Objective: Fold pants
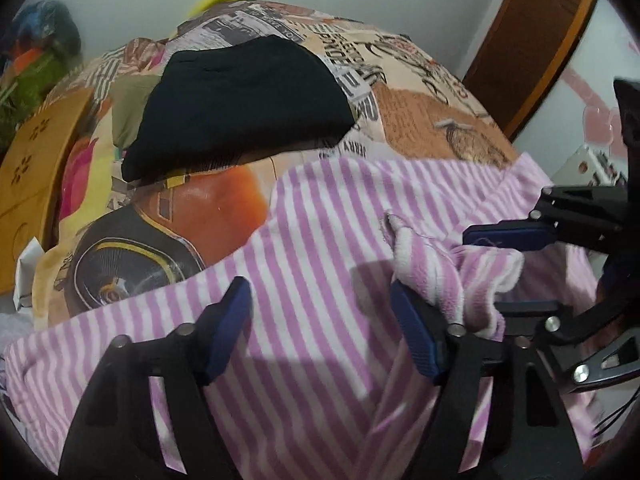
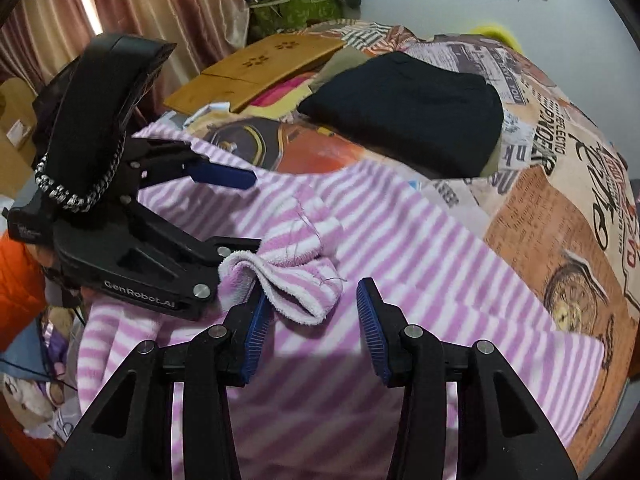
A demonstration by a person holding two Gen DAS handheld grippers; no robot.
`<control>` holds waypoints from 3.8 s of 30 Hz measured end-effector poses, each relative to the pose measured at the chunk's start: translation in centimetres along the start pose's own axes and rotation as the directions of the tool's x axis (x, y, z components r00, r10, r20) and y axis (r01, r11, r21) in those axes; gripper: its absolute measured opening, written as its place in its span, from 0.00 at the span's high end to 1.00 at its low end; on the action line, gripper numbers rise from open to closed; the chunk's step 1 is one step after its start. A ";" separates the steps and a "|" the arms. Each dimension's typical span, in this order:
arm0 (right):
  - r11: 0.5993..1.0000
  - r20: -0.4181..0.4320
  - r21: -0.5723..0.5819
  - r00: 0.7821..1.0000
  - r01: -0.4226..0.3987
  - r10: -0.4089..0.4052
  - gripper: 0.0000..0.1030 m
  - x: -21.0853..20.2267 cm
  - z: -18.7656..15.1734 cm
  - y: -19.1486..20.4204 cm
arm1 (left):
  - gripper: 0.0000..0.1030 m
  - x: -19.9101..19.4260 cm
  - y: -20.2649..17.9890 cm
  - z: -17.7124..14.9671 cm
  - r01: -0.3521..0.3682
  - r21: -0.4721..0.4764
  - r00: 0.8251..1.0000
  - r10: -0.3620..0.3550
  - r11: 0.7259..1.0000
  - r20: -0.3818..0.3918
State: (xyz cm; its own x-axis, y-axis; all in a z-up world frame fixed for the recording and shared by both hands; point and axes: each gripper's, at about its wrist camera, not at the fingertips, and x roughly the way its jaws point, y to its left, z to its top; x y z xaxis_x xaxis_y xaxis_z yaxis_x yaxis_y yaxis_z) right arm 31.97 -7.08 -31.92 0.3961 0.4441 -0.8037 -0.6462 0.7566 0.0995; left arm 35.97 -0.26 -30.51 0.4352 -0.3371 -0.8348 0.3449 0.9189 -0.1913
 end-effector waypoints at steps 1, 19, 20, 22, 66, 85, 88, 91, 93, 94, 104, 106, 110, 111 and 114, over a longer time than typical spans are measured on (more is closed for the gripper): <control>1.000 0.015 0.003 1.000 -0.001 0.000 0.61 -0.3 0.1 0.0 | 0.34 -0.5 0.0 0.3 0.003 -0.006 1.000 -0.003 1.000 0.018; 0.999 0.139 0.046 0.990 0.020 -0.026 0.61 0.1 5.7 0.0 | 0.32 -7.0 4.8 0.0 -0.202 -0.121 0.969 0.216 0.972 0.120; 0.998 0.143 0.053 0.989 0.017 -0.024 0.61 -0.3 5.5 -0.1 | 0.32 -7.3 4.7 -0.6 -0.204 -0.116 0.969 0.217 0.972 0.115; 0.998 0.150 0.064 0.988 0.018 -0.028 0.61 -1.3 4.9 -0.4 | 0.30 -7.7 4.2 -1.9 -0.208 -0.101 0.970 0.218 0.973 0.105; 0.898 0.120 0.385 0.954 0.211 -0.275 0.39 -14.9 -20.6 -2.1 | 0.81 -6.9 -3.7 -10.9 -0.009 -0.178 0.999 0.015 0.984 0.032; 0.752 0.170 0.575 0.853 0.321 -0.494 0.39 -13.6 -20.8 -4.3 | 0.81 -9.1 -4.9 -10.1 -0.038 -0.158 0.997 0.049 0.987 0.067; 0.725 0.160 0.602 0.839 0.334 -0.520 0.39 -14.4 -21.6 -5.3 | 0.81 -9.3 -5.3 -10.6 -0.008 -0.154 0.998 0.018 0.988 0.062; 0.722 0.134 0.596 0.844 0.350 -0.520 0.39 -14.3 -22.4 -5.4 | 0.81 -8.5 -6.3 -11.4 -0.048 -0.115 0.998 0.053 0.992 0.041; 0.724 0.117 0.587 0.848 0.361 -0.518 0.39 -13.9 -23.0 -5.2 | 0.80 -7.3 -6.5 -12.3 -0.068 -0.101 0.998 0.069 0.993 0.011; 0.724 0.112 0.591 0.853 0.356 -0.510 0.39 -13.8 -23.3 -5.2 | 0.79 -6.4 -6.2 -12.9 -0.076 -0.110 0.997 0.075 0.991 -0.015; 0.787 0.101 0.518 0.889 0.335 -0.446 0.38 -15.2 -23.3 -4.6 | 0.58 -8.6 -1.6 -13.6 -0.180 -0.216 0.983 0.182 0.960 -0.011; 0.801 0.099 0.499 0.897 0.330 -0.431 0.38 -15.9 -23.6 -4.3 | 0.58 -9.1 -0.8 -12.7 -0.188 -0.226 0.981 0.193 0.956 0.002; 0.802 0.079 0.473 0.890 0.363 -0.449 0.38 -17.0 -24.2 -3.7 | 0.58 -8.8 0.0 -10.1 -0.166 -0.221 0.984 0.177 0.961 0.031; 0.796 0.066 0.470 0.884 0.382 -0.463 0.38 -17.2 -24.3 -3.7 | 0.58 -8.4 0.0 -9.5 -0.163 -0.214 0.984 0.174 0.963 0.034; 0.769 0.035 0.471 0.863 0.431 -0.505 0.38 -18.0 -24.6 -4.3 | 0.55 -6.5 0.1 -7.2 -0.140 -0.198 0.989 0.148 0.970 0.028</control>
State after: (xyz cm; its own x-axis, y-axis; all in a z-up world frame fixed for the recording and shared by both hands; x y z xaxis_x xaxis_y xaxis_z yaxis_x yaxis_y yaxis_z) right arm 11.59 -30.16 -32.35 0.6906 0.0180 -0.7230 -0.0190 0.9998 0.0068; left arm 27.17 3.50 -28.81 0.5048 -0.2027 -0.8391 0.1091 0.9792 -0.1709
